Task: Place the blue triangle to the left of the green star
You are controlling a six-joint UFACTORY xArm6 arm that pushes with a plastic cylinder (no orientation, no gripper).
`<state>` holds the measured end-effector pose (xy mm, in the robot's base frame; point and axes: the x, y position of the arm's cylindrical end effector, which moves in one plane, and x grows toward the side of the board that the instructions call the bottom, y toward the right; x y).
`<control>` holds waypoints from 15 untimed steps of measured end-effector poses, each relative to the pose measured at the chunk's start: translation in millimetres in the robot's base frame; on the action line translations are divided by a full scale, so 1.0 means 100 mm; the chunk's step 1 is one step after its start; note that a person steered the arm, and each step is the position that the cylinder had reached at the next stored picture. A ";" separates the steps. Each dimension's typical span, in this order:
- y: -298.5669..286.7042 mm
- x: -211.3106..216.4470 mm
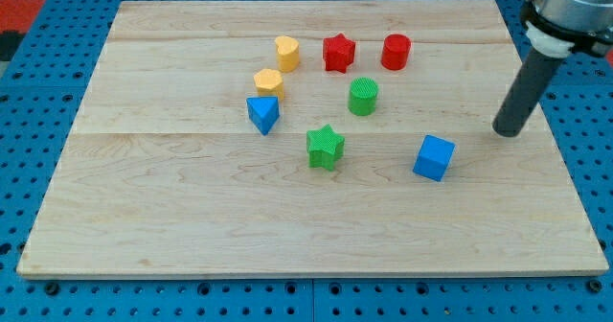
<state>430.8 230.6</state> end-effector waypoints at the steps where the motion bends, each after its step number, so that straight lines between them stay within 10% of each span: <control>1: -0.34 -0.19; 5: -1.43 -0.53; 15: -1.82 -0.85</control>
<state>346.0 49.0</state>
